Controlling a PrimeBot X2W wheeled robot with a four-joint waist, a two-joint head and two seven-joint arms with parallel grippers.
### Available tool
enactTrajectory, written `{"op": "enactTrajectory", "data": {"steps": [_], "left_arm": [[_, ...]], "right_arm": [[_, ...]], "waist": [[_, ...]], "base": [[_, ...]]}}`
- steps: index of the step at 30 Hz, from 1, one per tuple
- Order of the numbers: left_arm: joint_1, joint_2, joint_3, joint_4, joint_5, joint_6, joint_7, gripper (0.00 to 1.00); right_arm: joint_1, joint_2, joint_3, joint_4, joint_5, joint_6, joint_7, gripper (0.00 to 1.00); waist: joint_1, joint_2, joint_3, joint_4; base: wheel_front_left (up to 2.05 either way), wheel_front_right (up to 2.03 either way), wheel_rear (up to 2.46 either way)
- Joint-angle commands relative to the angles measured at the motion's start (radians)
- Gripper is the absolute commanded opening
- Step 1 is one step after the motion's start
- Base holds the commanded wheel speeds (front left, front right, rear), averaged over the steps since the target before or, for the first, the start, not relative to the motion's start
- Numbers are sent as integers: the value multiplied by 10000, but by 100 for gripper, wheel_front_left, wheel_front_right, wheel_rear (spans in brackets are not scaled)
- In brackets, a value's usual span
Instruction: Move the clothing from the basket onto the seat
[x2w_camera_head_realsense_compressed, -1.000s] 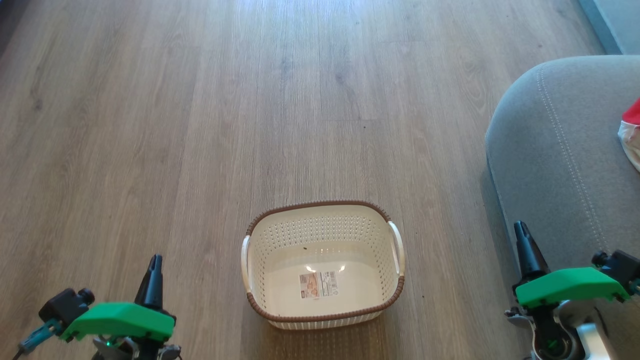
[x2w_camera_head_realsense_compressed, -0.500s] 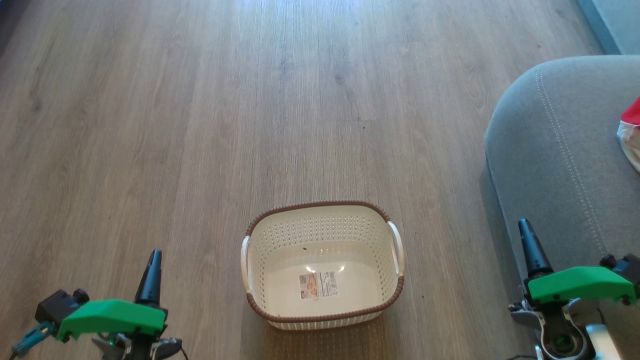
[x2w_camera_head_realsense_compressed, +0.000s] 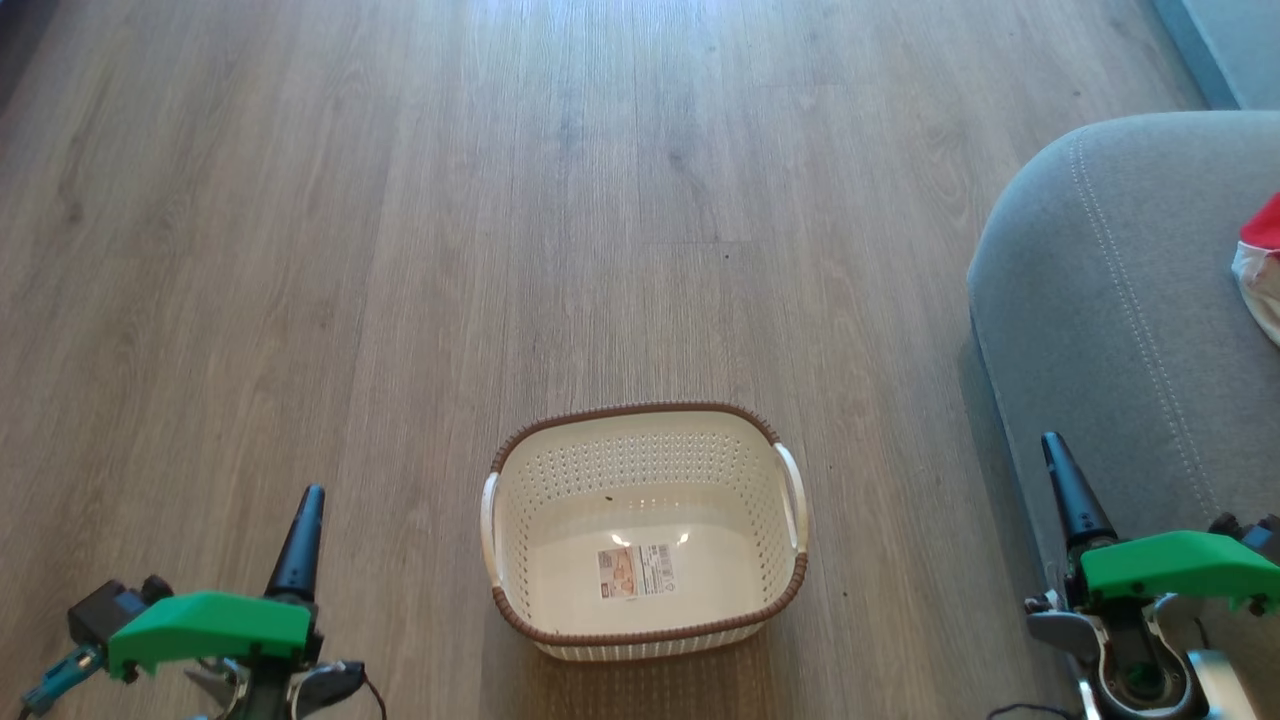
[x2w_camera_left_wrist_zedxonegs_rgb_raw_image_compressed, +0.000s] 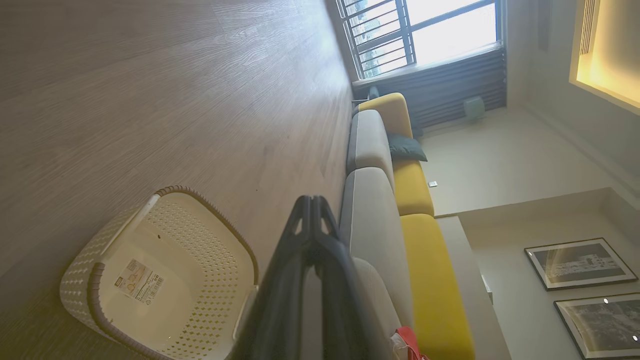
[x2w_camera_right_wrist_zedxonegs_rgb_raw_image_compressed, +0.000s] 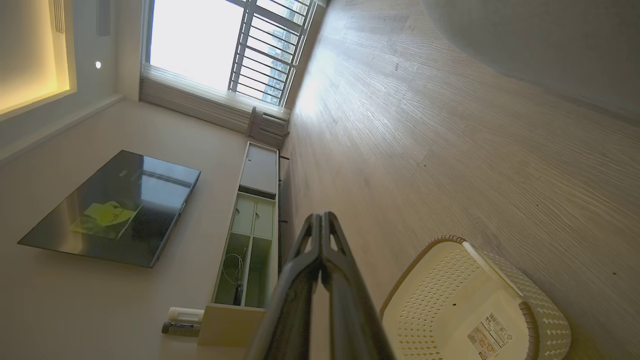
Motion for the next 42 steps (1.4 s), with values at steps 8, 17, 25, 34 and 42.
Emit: {"op": "enactTrajectory", "data": {"steps": [8,17,25,34,42], "left_arm": [[-579,100,349,-455,-1128,-105,285,0],[-628,105,407,-528,-2178,-144,544,0],[-672,110,458,-593,-3107,-179,773,0],[-690,112,479,-622,-3505,-194,870,0],[-690,112,479,-622,-3505,-194,870,0]], "right_arm": [[-328,49,25,-525,1118,1,280,0],[-322,72,-64,-647,2163,1,542,0],[-316,92,-144,-755,3087,0,774,0],[-313,101,-177,-801,3483,0,873,0],[-313,101,-177,-801,3483,0,872,0]], "waist": [[0,0,-8,-9],[0,0,-18,-19],[0,0,-26,-27],[0,0,-29,-31],[0,0,-29,-31]], "base": [[0,0,0],[0,0,0],[0,0,0],[0,0,0],[0,0,0]]}}
